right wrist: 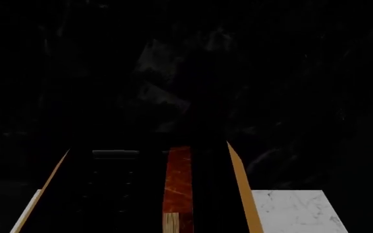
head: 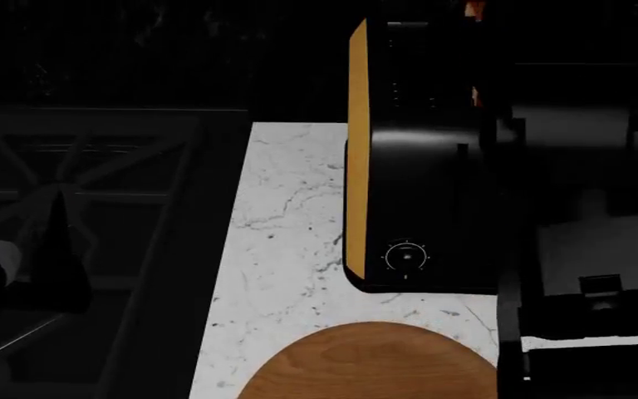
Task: Place the toasted item on a plate.
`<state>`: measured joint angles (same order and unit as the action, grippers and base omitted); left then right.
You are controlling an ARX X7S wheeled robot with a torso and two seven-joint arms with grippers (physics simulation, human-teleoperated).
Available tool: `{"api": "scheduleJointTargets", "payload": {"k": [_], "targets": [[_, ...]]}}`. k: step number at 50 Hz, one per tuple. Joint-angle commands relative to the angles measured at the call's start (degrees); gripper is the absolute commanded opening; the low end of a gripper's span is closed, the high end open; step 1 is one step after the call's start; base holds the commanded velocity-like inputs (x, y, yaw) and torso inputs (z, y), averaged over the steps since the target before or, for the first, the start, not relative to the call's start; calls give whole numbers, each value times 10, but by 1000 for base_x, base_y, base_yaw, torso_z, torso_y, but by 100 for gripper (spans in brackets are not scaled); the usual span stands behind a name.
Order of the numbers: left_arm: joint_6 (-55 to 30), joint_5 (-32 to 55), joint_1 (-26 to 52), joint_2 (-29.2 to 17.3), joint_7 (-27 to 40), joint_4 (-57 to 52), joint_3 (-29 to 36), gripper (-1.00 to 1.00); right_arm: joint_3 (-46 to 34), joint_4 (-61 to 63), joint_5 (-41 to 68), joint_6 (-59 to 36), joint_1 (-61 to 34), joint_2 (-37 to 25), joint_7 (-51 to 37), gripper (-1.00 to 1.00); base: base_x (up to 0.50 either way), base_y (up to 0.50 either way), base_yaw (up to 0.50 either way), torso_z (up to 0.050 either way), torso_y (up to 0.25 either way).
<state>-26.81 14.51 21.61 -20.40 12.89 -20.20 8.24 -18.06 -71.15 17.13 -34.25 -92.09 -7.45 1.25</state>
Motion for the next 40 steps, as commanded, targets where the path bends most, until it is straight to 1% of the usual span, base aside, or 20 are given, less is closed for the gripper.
{"api": "scheduleJointTargets", "payload": {"k": [1,10,20,27,40], "targets": [[-1,2,3,-1,2,0,1,100,0,-30,-13,16,-8,7,6,-100,0,0,0,0,0],[-1,3,3,-2,4,-1,1,100,3,-1,-12,7,-7,1,-1,-100,0,0,0,0,0],[-2,4,2,-4,5,-4,2,100,9,134,2,-63,20,-22,-21,-100,0,0,0,0,0],[-3,4,4,-4,5,-4,5,100,16,216,13,-111,22,-38,-37,-100,0,0,0,0,0],[-6,6,8,-4,7,-5,7,100,15,257,18,-129,7,-41,-40,-100,0,0,0,0,0]]}}
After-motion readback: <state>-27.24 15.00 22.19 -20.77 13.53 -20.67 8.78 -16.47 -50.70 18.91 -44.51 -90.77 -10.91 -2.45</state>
